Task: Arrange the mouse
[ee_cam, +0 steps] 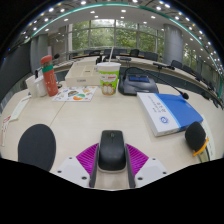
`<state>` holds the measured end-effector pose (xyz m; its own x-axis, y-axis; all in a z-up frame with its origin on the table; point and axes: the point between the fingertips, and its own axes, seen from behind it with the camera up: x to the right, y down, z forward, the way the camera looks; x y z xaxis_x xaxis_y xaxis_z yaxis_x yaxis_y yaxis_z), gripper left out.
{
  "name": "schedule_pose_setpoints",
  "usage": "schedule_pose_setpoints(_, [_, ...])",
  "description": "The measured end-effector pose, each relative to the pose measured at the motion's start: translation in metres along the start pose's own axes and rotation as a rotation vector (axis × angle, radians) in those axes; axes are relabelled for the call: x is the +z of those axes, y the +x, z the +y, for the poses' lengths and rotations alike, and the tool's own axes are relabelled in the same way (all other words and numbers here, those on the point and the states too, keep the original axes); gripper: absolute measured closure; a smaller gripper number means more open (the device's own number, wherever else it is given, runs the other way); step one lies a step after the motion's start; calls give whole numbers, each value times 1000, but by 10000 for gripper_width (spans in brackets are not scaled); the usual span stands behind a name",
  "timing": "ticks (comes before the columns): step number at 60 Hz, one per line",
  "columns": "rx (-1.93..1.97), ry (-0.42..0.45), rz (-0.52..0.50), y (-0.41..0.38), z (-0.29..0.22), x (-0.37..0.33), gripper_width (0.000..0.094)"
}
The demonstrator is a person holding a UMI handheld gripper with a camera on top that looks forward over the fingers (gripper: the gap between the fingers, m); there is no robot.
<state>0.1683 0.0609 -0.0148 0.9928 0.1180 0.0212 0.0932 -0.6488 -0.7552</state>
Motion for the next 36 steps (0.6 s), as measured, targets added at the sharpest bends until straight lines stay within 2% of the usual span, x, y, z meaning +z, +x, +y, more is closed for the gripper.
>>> schedule_pose_setpoints(10, [4,-2,27,-1,-1,0,595])
schedule_pose_setpoints(14, [6,-4,53,-2,-4,-4,611])
schedule_pose_setpoints(21, [15,46,107,-13,-28,-32,620])
schedule_pose_setpoints(30, [47,128,103,-73,-70,-86,620])
schedule_pose_setpoints(36, [17,137,66,-133,-73,-106,622])
